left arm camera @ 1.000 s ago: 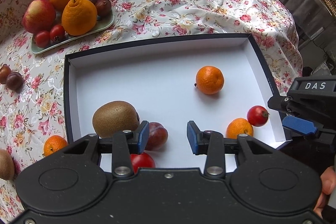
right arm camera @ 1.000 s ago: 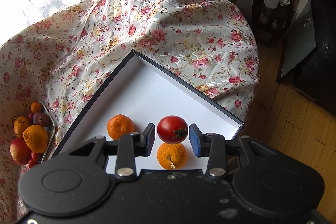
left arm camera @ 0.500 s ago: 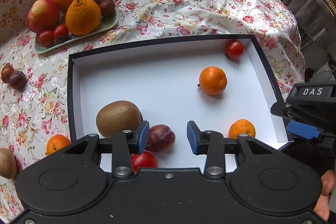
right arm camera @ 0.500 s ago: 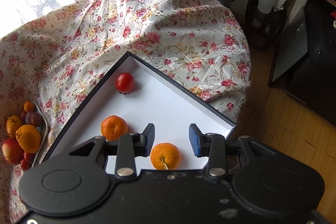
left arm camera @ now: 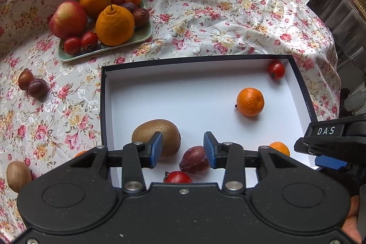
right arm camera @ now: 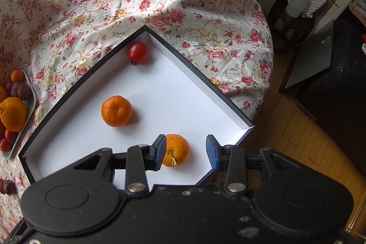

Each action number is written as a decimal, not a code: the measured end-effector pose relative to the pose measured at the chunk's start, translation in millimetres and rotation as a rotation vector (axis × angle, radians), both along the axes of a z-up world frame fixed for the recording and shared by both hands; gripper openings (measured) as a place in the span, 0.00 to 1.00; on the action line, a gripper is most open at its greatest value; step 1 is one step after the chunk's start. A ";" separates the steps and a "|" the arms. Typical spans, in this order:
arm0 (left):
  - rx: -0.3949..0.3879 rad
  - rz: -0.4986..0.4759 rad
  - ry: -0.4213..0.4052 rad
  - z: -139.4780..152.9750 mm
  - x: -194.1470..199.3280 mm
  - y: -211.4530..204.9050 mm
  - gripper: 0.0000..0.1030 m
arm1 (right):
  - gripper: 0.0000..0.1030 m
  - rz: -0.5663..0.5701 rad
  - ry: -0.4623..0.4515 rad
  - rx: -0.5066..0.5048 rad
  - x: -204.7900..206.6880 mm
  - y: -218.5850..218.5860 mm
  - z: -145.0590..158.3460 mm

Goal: Organize fruits
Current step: 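Lower the plum into the box and open the left tool while the right releases the tomato, then move the left tool to a brown kiwi while the right tool approaches a tangerine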

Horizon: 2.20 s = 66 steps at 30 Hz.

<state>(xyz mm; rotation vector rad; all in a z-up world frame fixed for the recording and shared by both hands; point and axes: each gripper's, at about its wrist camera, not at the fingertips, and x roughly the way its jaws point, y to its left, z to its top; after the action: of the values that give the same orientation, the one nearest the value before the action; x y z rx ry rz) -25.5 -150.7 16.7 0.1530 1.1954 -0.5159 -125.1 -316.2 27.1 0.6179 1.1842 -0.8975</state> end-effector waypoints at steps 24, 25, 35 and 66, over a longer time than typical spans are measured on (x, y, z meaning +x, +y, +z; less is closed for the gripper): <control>0.054 0.205 -0.002 10.1 41.7 102.5 0.47 | 0.36 0.406 0.017 -0.015 53.3 102.4 24.9; 0.058 0.213 -0.002 10.2 43.1 107.4 0.47 | 0.36 0.423 0.011 0.004 55.1 106.9 24.7; 0.109 0.269 0.006 5.8 52.0 155.3 0.48 | 0.37 0.513 -0.027 0.164 73.9 153.3 23.5; 0.098 0.530 0.054 11.2 85.6 293.4 0.48 | 0.38 0.602 0.047 0.388 114.5 265.8 -17.1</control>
<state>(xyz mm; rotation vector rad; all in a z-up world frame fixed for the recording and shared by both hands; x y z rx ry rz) 60.1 142.7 27.9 -0.0955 1.2552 0.0029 -10.6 -50.4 10.0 0.5015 1.4909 -0.1725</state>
